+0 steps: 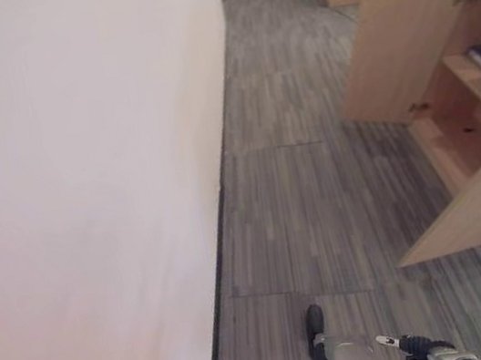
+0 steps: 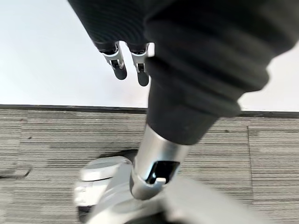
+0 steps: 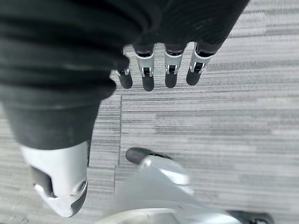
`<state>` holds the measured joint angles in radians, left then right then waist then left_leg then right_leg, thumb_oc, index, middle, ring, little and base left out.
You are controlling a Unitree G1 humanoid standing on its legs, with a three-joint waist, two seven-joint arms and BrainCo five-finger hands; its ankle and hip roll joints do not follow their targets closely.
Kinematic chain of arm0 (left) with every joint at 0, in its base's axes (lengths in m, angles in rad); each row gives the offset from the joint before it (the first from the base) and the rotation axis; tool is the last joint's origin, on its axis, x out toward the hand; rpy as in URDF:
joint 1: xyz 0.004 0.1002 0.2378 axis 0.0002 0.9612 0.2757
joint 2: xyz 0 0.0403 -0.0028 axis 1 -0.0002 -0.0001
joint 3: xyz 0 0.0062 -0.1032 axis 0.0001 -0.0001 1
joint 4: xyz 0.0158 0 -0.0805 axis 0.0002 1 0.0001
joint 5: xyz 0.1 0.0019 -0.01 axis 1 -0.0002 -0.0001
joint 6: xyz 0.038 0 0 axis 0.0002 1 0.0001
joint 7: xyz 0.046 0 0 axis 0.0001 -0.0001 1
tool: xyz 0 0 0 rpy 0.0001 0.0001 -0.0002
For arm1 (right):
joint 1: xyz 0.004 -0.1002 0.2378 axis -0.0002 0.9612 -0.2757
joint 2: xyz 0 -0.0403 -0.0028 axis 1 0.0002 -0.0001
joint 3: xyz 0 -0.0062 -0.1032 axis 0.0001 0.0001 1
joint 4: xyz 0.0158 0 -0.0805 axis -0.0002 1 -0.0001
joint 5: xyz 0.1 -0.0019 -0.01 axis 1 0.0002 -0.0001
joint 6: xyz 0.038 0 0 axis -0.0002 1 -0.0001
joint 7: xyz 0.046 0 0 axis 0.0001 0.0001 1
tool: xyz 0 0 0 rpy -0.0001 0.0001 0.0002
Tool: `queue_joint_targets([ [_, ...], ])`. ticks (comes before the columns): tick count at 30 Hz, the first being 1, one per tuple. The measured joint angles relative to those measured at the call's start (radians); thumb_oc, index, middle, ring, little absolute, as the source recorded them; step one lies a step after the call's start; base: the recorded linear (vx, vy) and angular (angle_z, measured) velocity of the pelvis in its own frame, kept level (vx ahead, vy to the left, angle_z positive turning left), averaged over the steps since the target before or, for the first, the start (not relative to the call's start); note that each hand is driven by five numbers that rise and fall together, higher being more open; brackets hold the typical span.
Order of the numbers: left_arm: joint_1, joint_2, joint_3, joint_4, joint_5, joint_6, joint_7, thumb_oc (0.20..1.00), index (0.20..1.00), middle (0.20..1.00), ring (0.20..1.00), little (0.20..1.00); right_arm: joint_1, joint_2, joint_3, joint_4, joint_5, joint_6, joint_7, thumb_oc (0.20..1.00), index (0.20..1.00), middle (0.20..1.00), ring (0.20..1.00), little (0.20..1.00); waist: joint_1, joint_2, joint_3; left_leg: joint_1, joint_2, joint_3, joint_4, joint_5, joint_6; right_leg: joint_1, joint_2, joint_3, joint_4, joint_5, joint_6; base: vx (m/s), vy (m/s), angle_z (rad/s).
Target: Put the empty folder in the office cabinet
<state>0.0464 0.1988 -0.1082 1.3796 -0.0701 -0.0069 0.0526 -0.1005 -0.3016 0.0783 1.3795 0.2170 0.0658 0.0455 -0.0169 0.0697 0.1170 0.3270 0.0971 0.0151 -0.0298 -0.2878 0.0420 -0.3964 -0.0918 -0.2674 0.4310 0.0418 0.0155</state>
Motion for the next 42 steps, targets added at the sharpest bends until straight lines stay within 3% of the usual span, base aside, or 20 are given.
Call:
queue_joint_targets([
  [2, -0.002, 0.015, -0.001, -0.004, 0.0, -0.003, -0.001, 1.0, 1.0, 1.0, 1.0, 1.0, 0.013, -0.002, 0.005, -0.002, -0.004, 0.003, 0.0, 1.0, 1.0, 1.0, 1.0, 1.0, -0.002, -0.024, -0.015, 0.008, 0.002, -0.012, 0.01, 0.022, -0.05, 0.02, -0.031, 0.008, 0.012, -0.065, 0.046, 0.19, -0.226, 0.2],
  [3, -0.006, 0.014, 0.002, 0.017, 0.0, 0.001, 0.0, 1.0, 1.0, 1.0, 1.0, 1.0, 0.006, -0.005, 0.008, -0.005, -0.005, 0.003, 0.0, 1.0, 1.0, 1.0, 1.0, 1.0, 0.009, -0.032, -0.011, 0.013, 0.014, -0.006, 0.036, 0.042, -0.096, 0.058, -0.014, 0.004, -0.036, -0.07, -0.009, 0.21, -0.278, -0.08],
  [6, 0.004, 0.004, 0.031, 0.032, -0.001, 0.003, 0.003, 1.0, 1.0, 1.0, 1.0, 1.0, 0.001, -0.014, 0.046, -0.028, -0.004, -0.002, 0.0, 1.0, 1.0, 1.0, 1.0, 1.0, -0.002, -0.028, -0.026, -0.04, 0.028, -0.009, 0.149, 0.143, -0.212, 0.153, 0.019, 0.003, -0.188, -0.019, -0.039, 0.19, -0.295, -0.13],
  [10, -0.016, 0.0, 0.03, 0.02, -0.003, -0.004, 0.003, 1.0, 1.0, 1.0, 1.0, 1.0, 0.003, -0.024, 0.082, -0.046, -0.002, -0.014, 0.002, 1.0, 1.0, 1.0, 1.0, 1.0, -0.009, -0.002, -0.045, -0.077, 0.052, -0.04, 0.254, 0.209, -0.223, 0.213, 0.065, -0.009, -0.251, -0.016, -0.06, 0.15, -0.342, 0.01],
  [12, -0.039, 0.007, 0.032, 0.007, -0.021, -0.005, 0.002, 1.0, 1.0, 1.0, 1.0, 1.0, 0.009, -0.014, 0.086, -0.045, -0.002, -0.019, 0.005, 1.0, 1.0, 1.0, 1.0, 1.0, -0.003, -0.031, -0.026, -0.183, 0.049, -0.05, 0.495, 0.253, -0.221, 0.27, 0.079, -0.016, -0.294, -0.021, -0.074, 0.03, -0.256, -0.11],
  [14, -0.023, 0.037, 0.039, -0.008, -0.04, -0.01, 0.009, 1.0, 1.0, 1.0, 1.0, 1.0, 0.021, 0.006, 0.096, -0.048, -0.001, -0.02, 0.007, 1.0, 1.0, 1.0, 1.0, 1.0, 0.016, -0.097, -0.022, -0.284, 0.023, -0.075, 0.704, 0.423, -0.21, 0.321, 0.067, -0.005, -0.331, -0.03, -0.106, 0.05, -0.195, -0.25],
  [15, -0.035, 0.043, 0.035, -0.008, -0.04, -0.008, 0.01, 1.0, 1.0, 1.0, 1.0, 1.0, 0.019, 0.005, 0.098, -0.039, -0.001, -0.02, 0.006, 1.0, 1.0, 1.0, 1.0, 1.0, 0.013, -0.102, -0.016, -0.336, 0.024, -0.081, 0.806, 0.412, -0.196, 0.343, 0.072, -0.002, -0.357, -0.045, -0.119, 0.16, -0.063, 0.04],
  [16, -0.05, 0.053, 0.032, -0.013, -0.04, -0.018, 0.018, 1.0, 1.0, 1.0, 1.0, 1.0, 0.006, 0.005, 0.099, -0.022, -0.001, -0.012, -0.002, 1.0, 1.0, 1.0, 1.0, 1.0, 0.026, -0.125, 0.01, -0.421, 0.017, -0.06, 0.869, 0.313, -0.155, 0.372, 0.073, 0.01, -0.386, -0.054, -0.135, 0.23, -0.053, 0.11],
  [18, -0.052, 0.071, 0.028, -0.011, -0.04, -0.018, 0.017, 1.0, 1.0, 1.0, 1.0, 1.0, -0.015, 0.009, 0.096, 0.004, -0.002, -0.01, -0.002, 1.0, 1.0, 1.0, 1.0, 1.0, 0.041, -0.161, 0.049, -0.495, 0.007, 0.001, 0.72, 0.226, -0.109, 0.415, 0.062, 0.048, -0.427, -0.052, -0.138, 0.23, 0.054, -0.13],
  [20, -0.043, 0.066, 0.029, -0.007, -0.04, -0.013, 0.016, 1.0, 1.0, 1.0, 1.0, 1.0, -0.015, 0.002, 0.096, 0.004, -0.002, -0.013, -0.003, 1.0, 1.0, 1.0, 1.0, 1.0, 0.06, -0.163, 0.06, -0.498, 0.006, 0.015, 0.437, 0.238, -0.125, 0.441, 0.061, 0.059, -0.466, -0.047, -0.123, 0.25, 0.134, -0.45],
  [22, -0.01, 0.045, 0.03, -0.005, -0.04, 0.001, 0.016, 1.0, 1.0, 1.0, 1.0, 1.0, -0.001, -0.016, 0.104, 0.003, -0.005, -0.016, -0.003, 1.0, 1.0, 1.0, 1.0, 1.0, 0.079, -0.11, 0.065, -0.528, 0.05, -0.01, 0.072, 0.339, -0.193, 0.5, 0.096, 0.046, -0.526, -0.034, -0.083, 0.29, 0.138, -0.41],
  [24, -0.012, 0.029, 0.03, 0.003, -0.04, 0.004, 0.016, 1.0, 1.0, 1.0, 1.0, 1.0, 0.021, -0.019, 0.105, 0.008, -0.015, -0.015, -0.003, 1.0, 1.0, 1.0, 1.0, 1.0, 0.081, -0.063, 0.063, -0.565, 0.065, -0.003, -0.023, 0.414, -0.211, 0.535, 0.11, 0.038, -0.526, -0.057, -0.073, 0.31, 0.176, -0.05],
  [28, 0.033, 0.024, 0.03, -0.004, -0.039, 0.003, 0.014, 1.0, 1.0, 1.0, 1.0, 1.0, 0.077, -0.02, 0.088, 0.02, -0.022, -0.021, -0.001, 1.0, 1.0, 1.0, 1.0, 1.0, 0.079, -0.025, 0.016, -0.512, 0.065, 0.003, -0.019, 0.418, -0.186, 0.611, 0.099, 0.081, -0.525, -0.11, -0.002, 0.25, 0.209, -0.37],
  [29, 0.032, 0.029, 0.029, -0.008, -0.039, 0.003, 0.015, 1.0, 1.0, 1.0, 1.0, 1.0, 0.092, -0.013, 0.082, 0.027, -0.023, -0.02, -0.001, 1.0, 1.0, 1.0, 1.0, 1.0, 0.079, -0.027, -0.001, -0.487, 0.039, 0.009, -0.033, 0.504, -0.133, 0.632, 0.074, 0.099, -0.519, -0.124, 0.035, 0.3, 0.332, -0.36],
  [31, 0.021, 0.051, 0.03, -0.01, -0.033, 0.002, 0.017, 1.0, 1.0, 1.0, 1.0, 1.0, 0.108, 0.022, 0.073, 0.039, -0.022, -0.016, 0.003, 1.0, 1.0, 1.0, 1.0, 1.0, 0.071, -0.096, -0.034, -0.456, -0.038, 0.042, -0.071, 0.499, -0.085, 0.634, -0.008, 0.112, -0.504, -0.133, 0.056, 0.26, 0.392, -0.2],
  [33, -0.025, 0.057, 0.016, -0.017, -0.031, -0.014, 0.018, 1.0, 1.0, 1.0, 1.0, 1.0, 0.098, 0.049, 0.07, 0.024, -0.022, -0.013, 0.004, 1.0, 1.0, 1.0, 1.0, 1.0, 0.057, -0.104, -0.049, -0.407, -0.101, 0.061, -0.062, 0.448, -0.001, 0.596, -0.088, 0.117, -0.39, -0.12, 0.083, 0.26, 0.49, -0.12],
  [34, -0.037, 0.032, -0.006, -0.008, -0.034, 0.001, -0.004, 1.0, 1.0, 1.0, 1.0, 1.0, 0.079, 0.056, 0.071, 0.009, -0.022, -0.012, 0.005, 1.0, 1.0, 1.0, 1.0, 1.0, 0.057, -0.103, -0.05, -0.38, -0.133, 0.079, -0.071, 0.426, 0.015, 0.587, -0.124, 0.118, -0.328, -0.118, 0.087, 0.19, 0.405, -0.33],
  [37, -0.035, -0.008, 0.028, -0.009, -0.082, 0.015, -0.041, 1.0, 1.0, 1.0, 1.0, 1.0, 0.042, 0.075, 0.096, -0.049, -0.037, -0.014, 0.015, 1.0, 1.0, 1.0, 1.0, 1.0, 0.076, -0.066, -0.036, -0.34, -0.134, 0.084, -0.061, 0.394, 0.041, 0.476, -0.162, 0.083, -0.051, -0.132, 0.093, 0.14, 0.318, -0.12],
  [41, -0.002, 0.016, -0.033, -0.03, -0.037, 0.003, -0.006, 1.0, 1.0, 1.0, 1.0, 1.0, 0.0, 0.07, 0.152, -0.08, -0.041, -0.02, 0.019, 1.0, 1.0, 1.0, 1.0, 1.0, 0.086, -0.076, -0.04, -0.279, -0.137, 0.051, -0.063, 0.364, 0.057, 0.353, -0.218, 0.089, 0.256, -0.066, 0.113, 0.1, 0.121, 0.25],
  [42, 0.021, 0.014, -0.048, -0.04, -0.028, 0.003, -0.002, 1.0, 1.0, 1.0, 1.0, 1.0, -0.016, 0.063, 0.15, -0.092, -0.041, -0.028, 0.02, 1.0, 1.0, 1.0, 1.0, 1.0, 0.088, -0.055, -0.038, -0.261, -0.129, 0.062, -0.071, 0.356, 0.055, 0.324, -0.242, 0.064, 0.281, -0.14, 0.11, 0.05, 0.011, -0.14],
])
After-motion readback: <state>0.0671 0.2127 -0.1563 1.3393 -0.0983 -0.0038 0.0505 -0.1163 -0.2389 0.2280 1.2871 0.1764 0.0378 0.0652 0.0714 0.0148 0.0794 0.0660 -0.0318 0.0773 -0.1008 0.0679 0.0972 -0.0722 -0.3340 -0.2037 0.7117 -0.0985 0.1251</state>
